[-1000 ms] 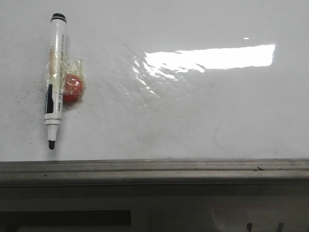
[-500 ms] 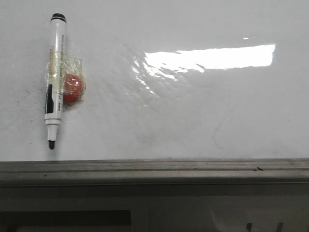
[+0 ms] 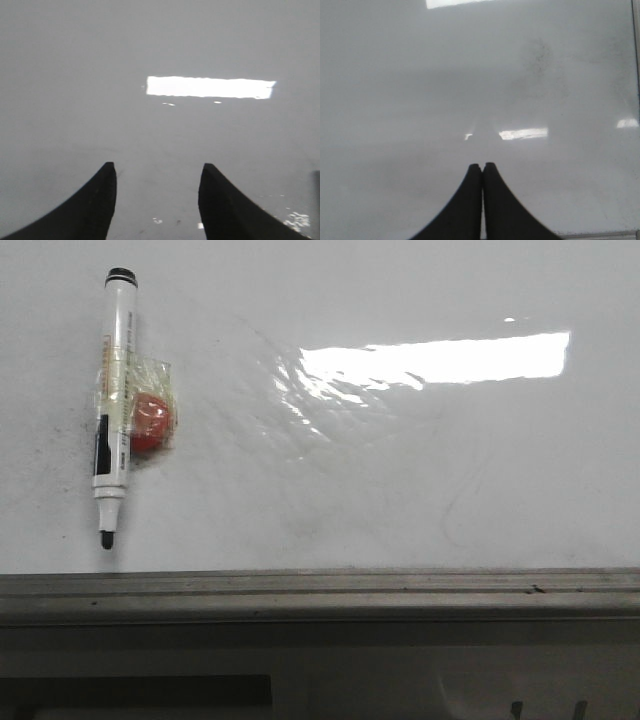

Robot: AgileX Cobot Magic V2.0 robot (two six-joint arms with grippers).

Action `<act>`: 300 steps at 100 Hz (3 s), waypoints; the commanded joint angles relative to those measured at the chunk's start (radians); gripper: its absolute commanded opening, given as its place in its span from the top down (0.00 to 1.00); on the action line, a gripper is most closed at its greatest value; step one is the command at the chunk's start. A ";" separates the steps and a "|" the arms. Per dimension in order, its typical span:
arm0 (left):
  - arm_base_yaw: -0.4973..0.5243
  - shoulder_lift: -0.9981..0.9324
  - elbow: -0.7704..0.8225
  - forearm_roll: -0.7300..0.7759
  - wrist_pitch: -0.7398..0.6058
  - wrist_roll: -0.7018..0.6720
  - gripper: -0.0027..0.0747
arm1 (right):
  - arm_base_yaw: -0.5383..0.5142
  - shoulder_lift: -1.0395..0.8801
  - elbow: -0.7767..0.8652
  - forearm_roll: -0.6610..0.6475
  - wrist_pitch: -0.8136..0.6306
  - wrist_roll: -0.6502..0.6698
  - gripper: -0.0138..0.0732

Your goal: Write number 8 on whiteboard

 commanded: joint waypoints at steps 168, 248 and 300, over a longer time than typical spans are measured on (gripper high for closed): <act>-0.665 0.883 -0.050 -0.228 -0.593 -0.076 0.51 | 0.012 0.022 0.007 -0.003 -0.142 -0.010 0.91; -0.675 0.879 -0.050 0.230 -0.669 -0.077 0.99 | 0.813 0.360 -0.198 0.023 -0.146 -0.017 0.50; -0.679 0.879 -0.050 0.485 -0.739 -0.077 0.99 | 1.018 0.821 -0.461 0.124 -0.286 -0.015 0.49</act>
